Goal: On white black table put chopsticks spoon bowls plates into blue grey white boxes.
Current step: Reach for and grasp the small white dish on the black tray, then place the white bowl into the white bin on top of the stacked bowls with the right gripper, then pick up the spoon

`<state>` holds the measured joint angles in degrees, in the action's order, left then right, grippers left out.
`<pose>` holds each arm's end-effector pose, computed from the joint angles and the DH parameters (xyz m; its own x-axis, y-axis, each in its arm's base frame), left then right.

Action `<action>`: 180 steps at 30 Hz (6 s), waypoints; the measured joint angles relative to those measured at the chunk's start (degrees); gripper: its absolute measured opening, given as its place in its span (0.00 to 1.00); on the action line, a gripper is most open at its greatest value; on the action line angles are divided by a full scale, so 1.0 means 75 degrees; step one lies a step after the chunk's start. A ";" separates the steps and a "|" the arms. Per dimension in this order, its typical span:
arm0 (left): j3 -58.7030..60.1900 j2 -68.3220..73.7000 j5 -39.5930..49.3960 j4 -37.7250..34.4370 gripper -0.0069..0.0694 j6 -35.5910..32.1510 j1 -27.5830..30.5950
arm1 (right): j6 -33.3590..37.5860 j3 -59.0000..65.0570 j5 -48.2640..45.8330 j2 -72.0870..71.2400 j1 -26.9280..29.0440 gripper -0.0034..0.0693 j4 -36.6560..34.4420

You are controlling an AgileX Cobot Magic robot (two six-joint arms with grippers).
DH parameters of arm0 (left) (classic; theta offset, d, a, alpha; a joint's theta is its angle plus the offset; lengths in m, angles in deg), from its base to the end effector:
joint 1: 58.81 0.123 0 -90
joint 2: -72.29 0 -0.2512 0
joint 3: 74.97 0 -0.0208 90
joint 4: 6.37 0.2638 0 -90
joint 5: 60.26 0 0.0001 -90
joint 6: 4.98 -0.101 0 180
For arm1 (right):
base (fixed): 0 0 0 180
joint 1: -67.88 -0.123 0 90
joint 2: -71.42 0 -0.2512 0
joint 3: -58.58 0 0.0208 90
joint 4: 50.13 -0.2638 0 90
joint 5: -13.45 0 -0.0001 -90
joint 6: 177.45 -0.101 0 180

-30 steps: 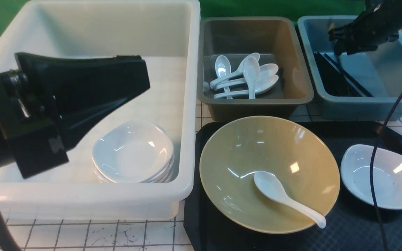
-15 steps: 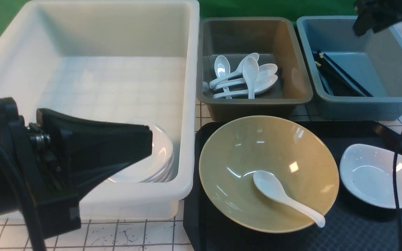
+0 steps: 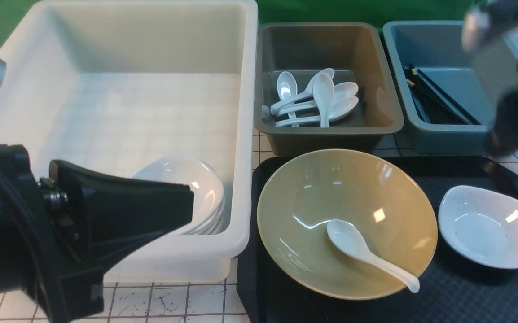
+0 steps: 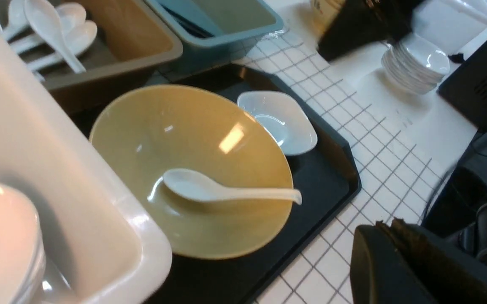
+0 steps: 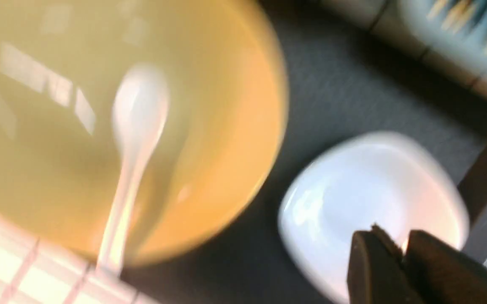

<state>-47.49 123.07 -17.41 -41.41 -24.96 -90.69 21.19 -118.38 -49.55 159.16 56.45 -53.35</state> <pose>0.1312 -0.1281 0.3516 -0.4612 0.1504 -0.8745 0.7333 0.6194 -0.2802 0.2918 0.0641 0.3007 -0.7750 -0.4576 -0.4359 -0.4694 0.8786 -0.0878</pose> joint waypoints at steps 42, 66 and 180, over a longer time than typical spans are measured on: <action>0.0000 0.0000 -0.0103 0.0065 0.09 0.0038 0.0000 | 0.1518 0.3625 0.5383 0.1780 -0.0057 0.29 0.1613; 0.0000 -0.0676 0.0505 0.3183 0.09 0.3073 0.0000 | 0.0426 -0.0941 0.1297 -0.0492 -0.4021 0.12 0.0668; -0.8354 1.1230 0.3627 0.2739 0.57 0.8132 -0.2357 | -0.2265 0.1754 -0.0544 -0.6133 -0.5859 0.17 0.1856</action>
<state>-110.14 207.29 9.80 -20.87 36.03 -108.37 4.21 -105.22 -53.63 113.16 12.51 -39.43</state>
